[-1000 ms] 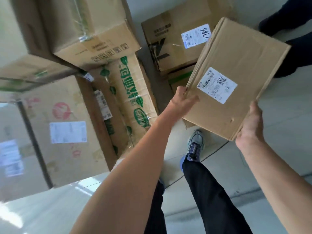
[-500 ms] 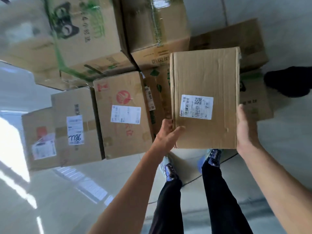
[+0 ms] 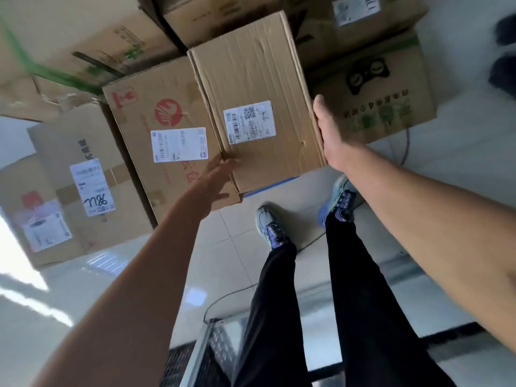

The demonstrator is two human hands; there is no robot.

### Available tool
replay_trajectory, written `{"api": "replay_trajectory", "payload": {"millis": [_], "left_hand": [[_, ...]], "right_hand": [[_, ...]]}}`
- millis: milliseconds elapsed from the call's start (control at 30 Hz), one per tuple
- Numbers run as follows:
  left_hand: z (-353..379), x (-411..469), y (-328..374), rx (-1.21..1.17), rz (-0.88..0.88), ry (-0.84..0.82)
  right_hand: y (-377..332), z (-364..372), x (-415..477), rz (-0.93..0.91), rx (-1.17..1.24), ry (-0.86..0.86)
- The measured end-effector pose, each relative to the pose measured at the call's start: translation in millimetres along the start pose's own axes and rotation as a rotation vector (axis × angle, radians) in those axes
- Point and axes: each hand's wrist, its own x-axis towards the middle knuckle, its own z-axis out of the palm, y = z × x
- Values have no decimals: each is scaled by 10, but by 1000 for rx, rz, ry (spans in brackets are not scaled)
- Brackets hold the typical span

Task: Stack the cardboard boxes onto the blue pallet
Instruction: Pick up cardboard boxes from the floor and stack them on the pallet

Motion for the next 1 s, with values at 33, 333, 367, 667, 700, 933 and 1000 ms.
{"api": "replay_trajectory", "payload": {"millis": [33, 333, 367, 667, 700, 933, 1000], "left_hand": [[-3, 25, 6, 18, -5, -5], [13, 164, -23, 5, -16, 35], [19, 161, -32, -2, -17, 38], [104, 62, -45, 26, -12, 49], [124, 50, -27, 45, 7, 75], [353, -145, 510, 121, 268, 273], [473, -193, 717, 192, 401, 247]], "right_hand": [[11, -11, 10, -6, -6, 8], [25, -14, -1, -37, 12, -4], [33, -19, -8, -35, 12, -12], [148, -76, -1, -62, 21, -63], [149, -79, -13, -66, 19, -53], [54, -328, -148, -137, 187, 24], [26, -459, -172, -145, 239, 82]]}}
